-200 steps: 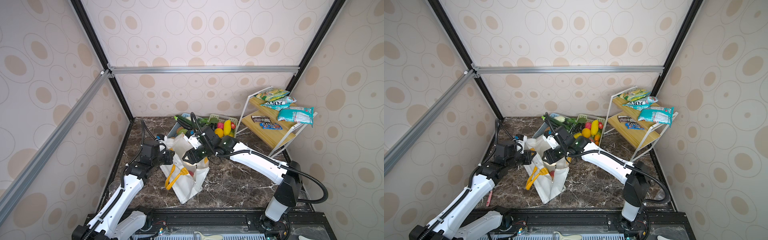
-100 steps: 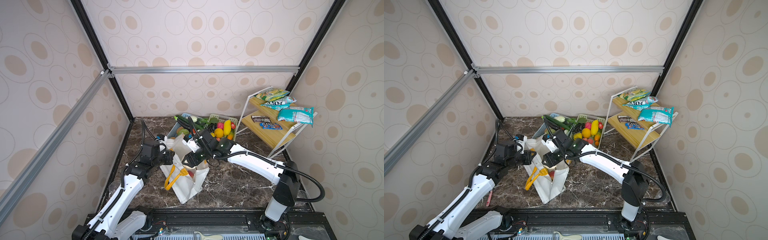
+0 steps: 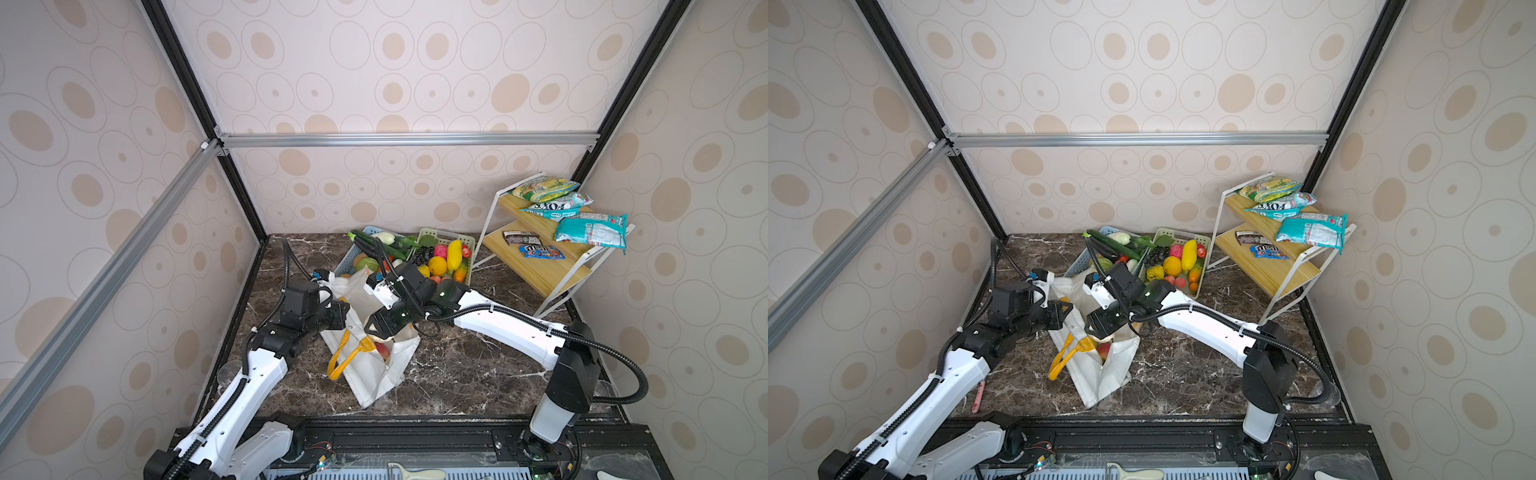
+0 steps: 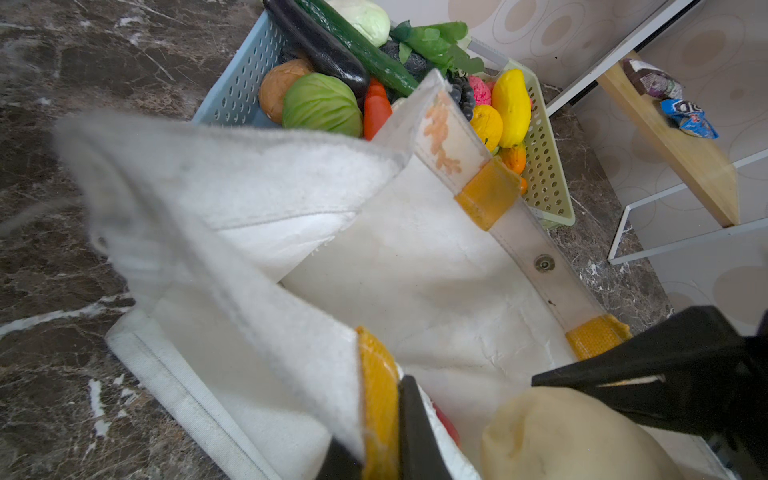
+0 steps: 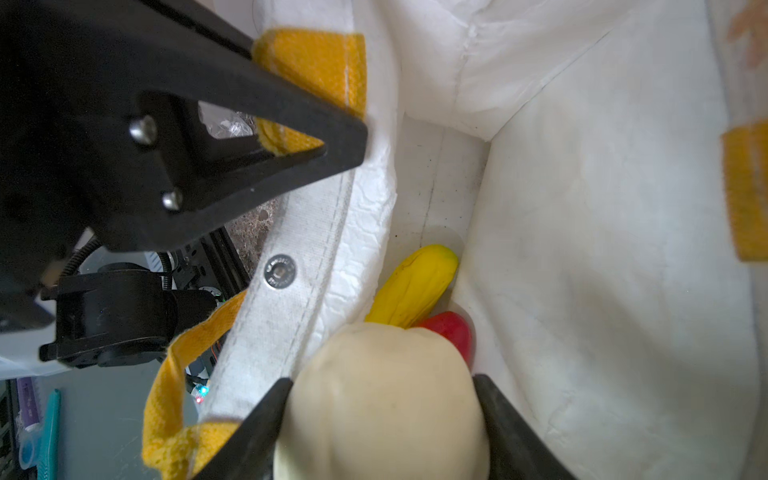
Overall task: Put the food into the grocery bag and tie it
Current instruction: 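Lower the cream-coloured fruit deep into the bag while the left gripper holds the rim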
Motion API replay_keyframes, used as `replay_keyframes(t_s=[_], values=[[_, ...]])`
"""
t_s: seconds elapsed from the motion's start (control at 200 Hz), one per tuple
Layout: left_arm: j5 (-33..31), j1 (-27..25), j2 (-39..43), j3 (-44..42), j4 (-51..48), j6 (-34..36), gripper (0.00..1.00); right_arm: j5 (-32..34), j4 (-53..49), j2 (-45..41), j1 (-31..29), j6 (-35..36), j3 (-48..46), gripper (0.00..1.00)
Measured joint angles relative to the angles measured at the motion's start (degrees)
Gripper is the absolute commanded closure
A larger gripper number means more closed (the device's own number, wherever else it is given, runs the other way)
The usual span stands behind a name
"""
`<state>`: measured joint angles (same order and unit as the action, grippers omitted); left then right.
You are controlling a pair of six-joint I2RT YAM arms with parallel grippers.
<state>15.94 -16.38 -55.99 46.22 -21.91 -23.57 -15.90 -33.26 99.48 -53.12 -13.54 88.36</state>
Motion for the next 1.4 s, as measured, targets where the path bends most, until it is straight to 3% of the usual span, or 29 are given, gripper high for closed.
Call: replay_keyframes(t_s=[1.401], values=[[-1.05, 0.0, 1.05, -0.33, -1.53, 0.0, 1.0, 1.05, -5.11, 5.95, -4.15, 4.66, 1.09, 0.38]])
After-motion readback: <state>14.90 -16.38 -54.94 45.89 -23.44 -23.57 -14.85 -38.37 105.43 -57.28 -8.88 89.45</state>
